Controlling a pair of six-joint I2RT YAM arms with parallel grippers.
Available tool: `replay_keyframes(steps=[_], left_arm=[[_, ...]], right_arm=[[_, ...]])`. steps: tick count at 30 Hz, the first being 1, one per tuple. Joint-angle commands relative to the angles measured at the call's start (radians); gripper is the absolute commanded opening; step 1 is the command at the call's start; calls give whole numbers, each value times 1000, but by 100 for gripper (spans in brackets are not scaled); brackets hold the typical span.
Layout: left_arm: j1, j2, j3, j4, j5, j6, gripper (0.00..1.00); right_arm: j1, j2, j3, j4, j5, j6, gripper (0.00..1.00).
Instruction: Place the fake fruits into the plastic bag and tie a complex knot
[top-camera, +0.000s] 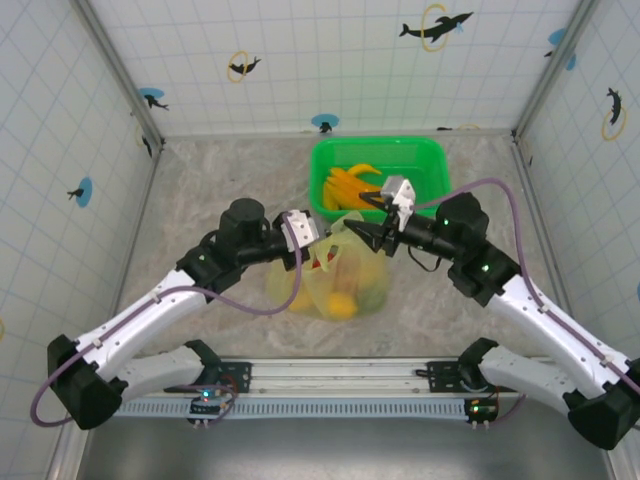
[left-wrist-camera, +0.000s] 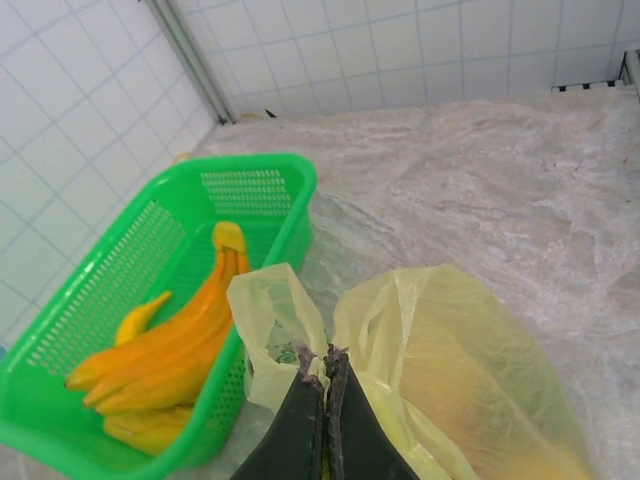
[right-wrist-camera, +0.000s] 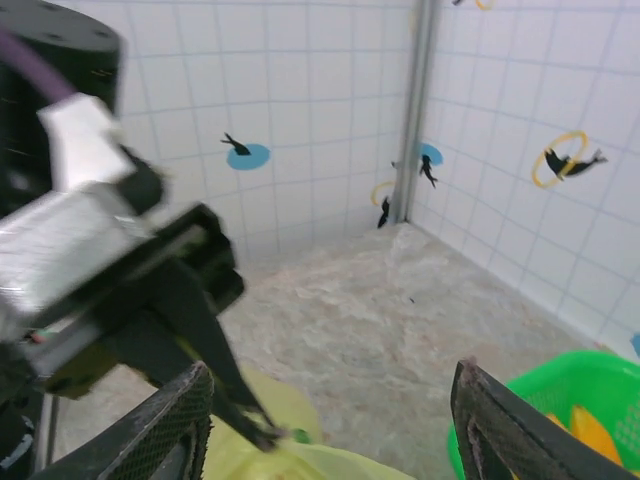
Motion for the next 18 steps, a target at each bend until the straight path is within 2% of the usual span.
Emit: replay_keyframes(steps=[1, 3, 7, 14, 18], left_arm=[[-10, -29, -19, 83, -21, 85, 0], [-10, -31, -18, 86, -10, 89, 0], [-11, -27, -17, 86, 21, 83, 0], [-11, -29, -24, 83, 39, 75, 0], [-11, -34, -25, 80, 35, 78, 0]], right_arm=[[-33, 58, -11, -85, -190, 3, 70], [-22, 61, -65, -39, -239, -49, 82], [-16, 75, -114, 73, -268, -87, 87], [27, 213, -19, 28, -280, -134, 82], [36, 252, 9, -66, -231, -191, 70]])
